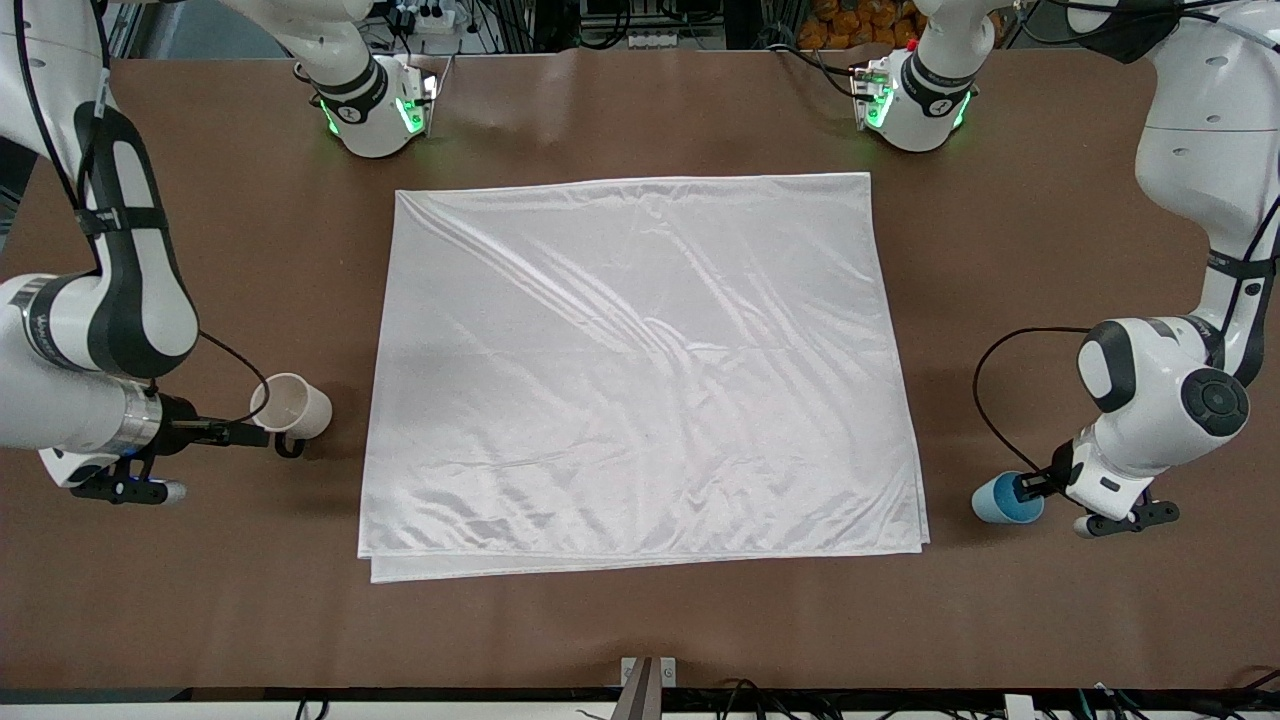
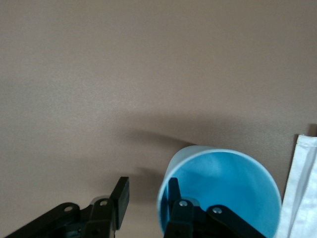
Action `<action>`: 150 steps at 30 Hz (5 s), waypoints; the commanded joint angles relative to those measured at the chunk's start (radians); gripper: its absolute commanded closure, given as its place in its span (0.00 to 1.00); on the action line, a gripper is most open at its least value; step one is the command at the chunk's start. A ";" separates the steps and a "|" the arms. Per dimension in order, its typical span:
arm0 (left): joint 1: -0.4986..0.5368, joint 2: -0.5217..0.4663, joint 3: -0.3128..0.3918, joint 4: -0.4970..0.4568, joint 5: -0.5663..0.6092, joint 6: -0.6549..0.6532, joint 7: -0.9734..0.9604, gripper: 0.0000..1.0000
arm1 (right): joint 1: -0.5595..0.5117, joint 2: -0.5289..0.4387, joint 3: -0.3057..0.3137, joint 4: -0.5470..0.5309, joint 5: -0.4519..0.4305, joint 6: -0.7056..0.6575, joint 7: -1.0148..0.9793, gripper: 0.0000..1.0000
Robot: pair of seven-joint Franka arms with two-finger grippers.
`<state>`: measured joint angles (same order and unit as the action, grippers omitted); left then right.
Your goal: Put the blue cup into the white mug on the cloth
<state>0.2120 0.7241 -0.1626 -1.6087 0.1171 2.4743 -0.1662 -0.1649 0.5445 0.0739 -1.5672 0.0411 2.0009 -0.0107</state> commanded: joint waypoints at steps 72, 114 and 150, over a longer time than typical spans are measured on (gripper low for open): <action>-0.062 -0.278 -0.031 0.147 0.021 -0.440 -0.027 1.00 | 0.079 0.023 0.021 -0.001 0.014 -0.037 0.011 1.00; -0.091 -0.330 -0.123 0.171 0.016 -0.566 -0.046 1.00 | 0.573 0.063 0.023 0.104 0.111 0.071 0.647 1.00; -0.187 -0.310 -0.242 0.170 0.019 -0.574 -0.180 1.00 | 0.739 0.207 0.021 0.153 0.108 0.187 0.792 1.00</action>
<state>0.0611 0.4017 -0.4018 -1.4472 0.1230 1.9142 -0.2976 0.5429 0.7194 0.1037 -1.4454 0.1355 2.1819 0.7546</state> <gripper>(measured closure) 0.960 0.811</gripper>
